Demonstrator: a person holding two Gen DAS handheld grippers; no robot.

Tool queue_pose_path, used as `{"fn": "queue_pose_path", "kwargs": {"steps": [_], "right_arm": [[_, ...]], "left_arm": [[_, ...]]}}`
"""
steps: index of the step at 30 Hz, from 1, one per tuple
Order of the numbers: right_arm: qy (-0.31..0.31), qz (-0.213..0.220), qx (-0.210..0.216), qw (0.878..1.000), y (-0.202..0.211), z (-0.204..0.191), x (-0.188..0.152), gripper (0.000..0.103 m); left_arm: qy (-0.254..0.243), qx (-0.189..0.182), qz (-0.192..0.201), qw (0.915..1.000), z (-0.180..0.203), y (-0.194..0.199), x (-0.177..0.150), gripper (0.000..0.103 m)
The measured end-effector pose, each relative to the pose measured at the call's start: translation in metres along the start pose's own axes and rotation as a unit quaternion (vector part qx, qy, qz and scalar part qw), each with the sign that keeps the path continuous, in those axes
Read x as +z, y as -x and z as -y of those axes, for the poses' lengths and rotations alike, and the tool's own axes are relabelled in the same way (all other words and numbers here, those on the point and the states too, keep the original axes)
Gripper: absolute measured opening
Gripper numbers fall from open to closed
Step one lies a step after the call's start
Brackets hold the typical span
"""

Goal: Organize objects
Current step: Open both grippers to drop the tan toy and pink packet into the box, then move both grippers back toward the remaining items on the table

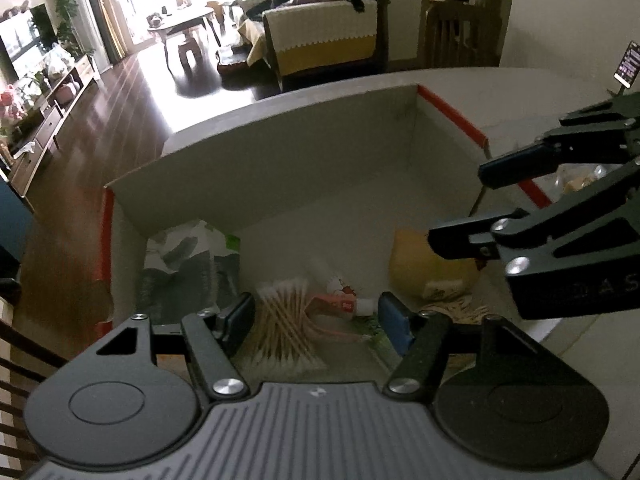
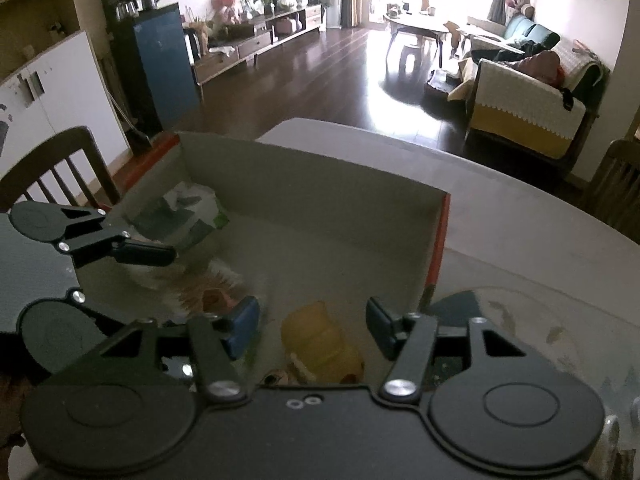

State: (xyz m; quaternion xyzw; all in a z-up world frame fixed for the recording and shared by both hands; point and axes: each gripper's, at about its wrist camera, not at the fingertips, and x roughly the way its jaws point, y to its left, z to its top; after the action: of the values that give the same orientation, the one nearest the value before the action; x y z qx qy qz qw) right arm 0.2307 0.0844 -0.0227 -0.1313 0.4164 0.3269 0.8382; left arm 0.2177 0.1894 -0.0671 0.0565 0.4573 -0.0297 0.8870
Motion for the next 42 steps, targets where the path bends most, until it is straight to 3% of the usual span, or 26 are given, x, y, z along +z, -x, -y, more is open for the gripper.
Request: {"fn": "queue_pose_path", "kwargs": {"steps": [11, 13, 16, 26, 33, 42], "right_arm": [[0.026, 0.048, 0.020, 0.998, 0.055, 0.003, -0.016, 0.063], [0.028, 0.054, 0.026, 0.998, 0.064, 0.004, -0.021, 0.068], [0.024, 0.066, 0.040, 0.997, 0.079, 0.008, -0.029, 0.071], [0.035, 0.088, 0.066, 0.993, 0.120, 0.022, -0.062, 0.077], [0.025, 0.089, 0.077, 0.993, 0.144, 0.045, -0.092, 0.078], [-0.002, 0.074, 0.048, 0.996, 0.164, 0.103, -0.136, 0.079]], "left_arm": [[0.024, -0.009, 0.036, 0.9990, 0.007, 0.042, 0.001, 0.067], [0.024, -0.009, 0.041, 0.9988, 0.012, 0.050, -0.001, 0.067], [0.029, -0.010, 0.049, 0.9983, 0.019, 0.061, -0.002, 0.077], [0.066, -0.015, 0.067, 0.9954, 0.044, 0.086, -0.009, 0.077], [0.078, -0.013, 0.082, 0.9935, 0.078, 0.098, -0.012, 0.081], [0.073, -0.031, 0.077, 0.9939, 0.136, 0.091, -0.011, 0.087]]}}
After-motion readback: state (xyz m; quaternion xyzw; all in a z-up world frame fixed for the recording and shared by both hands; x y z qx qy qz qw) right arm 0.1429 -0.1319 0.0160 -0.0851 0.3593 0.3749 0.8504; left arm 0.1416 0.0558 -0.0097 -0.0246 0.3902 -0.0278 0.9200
